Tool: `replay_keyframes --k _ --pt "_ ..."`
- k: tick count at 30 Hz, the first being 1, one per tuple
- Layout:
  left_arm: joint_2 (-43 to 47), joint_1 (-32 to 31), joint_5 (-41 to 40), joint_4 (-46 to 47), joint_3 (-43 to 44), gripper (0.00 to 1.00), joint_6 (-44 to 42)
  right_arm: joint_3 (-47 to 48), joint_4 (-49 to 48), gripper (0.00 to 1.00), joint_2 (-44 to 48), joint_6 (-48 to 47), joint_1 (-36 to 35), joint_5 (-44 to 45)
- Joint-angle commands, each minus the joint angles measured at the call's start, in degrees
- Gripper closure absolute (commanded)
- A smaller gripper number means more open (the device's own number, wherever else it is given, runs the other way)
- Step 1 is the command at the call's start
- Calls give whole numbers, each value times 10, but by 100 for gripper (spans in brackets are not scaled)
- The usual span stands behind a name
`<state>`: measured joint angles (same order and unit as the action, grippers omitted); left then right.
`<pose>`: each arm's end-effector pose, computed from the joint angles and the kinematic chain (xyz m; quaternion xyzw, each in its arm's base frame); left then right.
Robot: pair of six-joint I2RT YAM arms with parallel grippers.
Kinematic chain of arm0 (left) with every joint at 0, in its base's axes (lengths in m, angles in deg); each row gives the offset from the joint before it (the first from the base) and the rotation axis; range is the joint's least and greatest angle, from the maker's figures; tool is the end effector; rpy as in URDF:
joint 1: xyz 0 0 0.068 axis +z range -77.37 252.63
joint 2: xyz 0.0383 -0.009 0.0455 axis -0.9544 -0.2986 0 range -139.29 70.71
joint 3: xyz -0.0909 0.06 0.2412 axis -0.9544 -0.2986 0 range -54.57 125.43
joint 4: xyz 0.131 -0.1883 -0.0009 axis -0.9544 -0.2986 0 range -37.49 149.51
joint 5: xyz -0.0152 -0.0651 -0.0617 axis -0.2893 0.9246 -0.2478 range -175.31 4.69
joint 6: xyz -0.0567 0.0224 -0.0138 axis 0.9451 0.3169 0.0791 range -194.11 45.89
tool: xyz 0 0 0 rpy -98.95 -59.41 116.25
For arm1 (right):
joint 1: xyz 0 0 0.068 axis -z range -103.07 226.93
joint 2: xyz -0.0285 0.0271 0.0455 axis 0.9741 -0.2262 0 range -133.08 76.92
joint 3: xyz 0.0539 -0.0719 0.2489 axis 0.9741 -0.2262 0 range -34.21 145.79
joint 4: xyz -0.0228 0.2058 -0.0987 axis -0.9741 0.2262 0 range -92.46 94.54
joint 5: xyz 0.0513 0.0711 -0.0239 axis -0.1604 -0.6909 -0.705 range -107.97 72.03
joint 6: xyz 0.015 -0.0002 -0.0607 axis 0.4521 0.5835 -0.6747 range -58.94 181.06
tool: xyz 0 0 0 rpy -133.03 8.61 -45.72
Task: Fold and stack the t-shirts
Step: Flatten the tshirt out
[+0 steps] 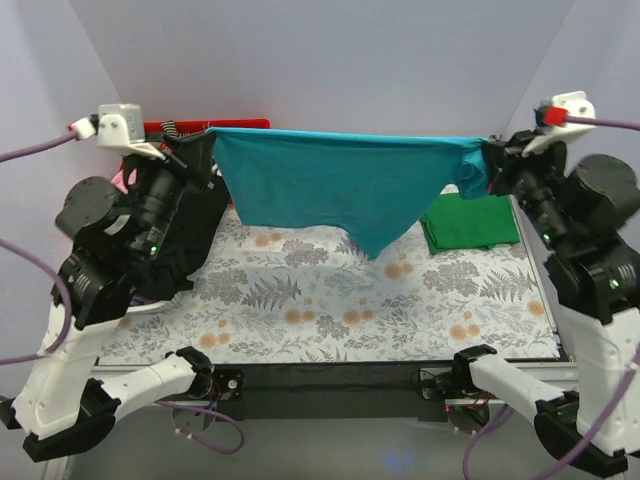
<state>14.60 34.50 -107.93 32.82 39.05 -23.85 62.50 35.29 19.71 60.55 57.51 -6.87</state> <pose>0.1086 -0.0622 0.5235 -0.2163 0.6055 -0.4371 0.6289 0.1223 0.0334 0.5121 -0.0516 0.6945 0.0510 0.7158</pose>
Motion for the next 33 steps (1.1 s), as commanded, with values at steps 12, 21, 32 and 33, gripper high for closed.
replay_keyframes --k 12,21,32,33 --pt "43 4 182 -152 185 100 77 118 28 99 109 1 6 -245" --pt "-7 4 67 -152 -21 100 122 -30 -14 99 15 8 6 -122" --pt "-229 75 26 45 -243 100 142 -152 -127 99 -273 -5 24 -48" --pt "-244 87 31 52 -246 100 143 -141 -127 99 -298 -5 30 -54"
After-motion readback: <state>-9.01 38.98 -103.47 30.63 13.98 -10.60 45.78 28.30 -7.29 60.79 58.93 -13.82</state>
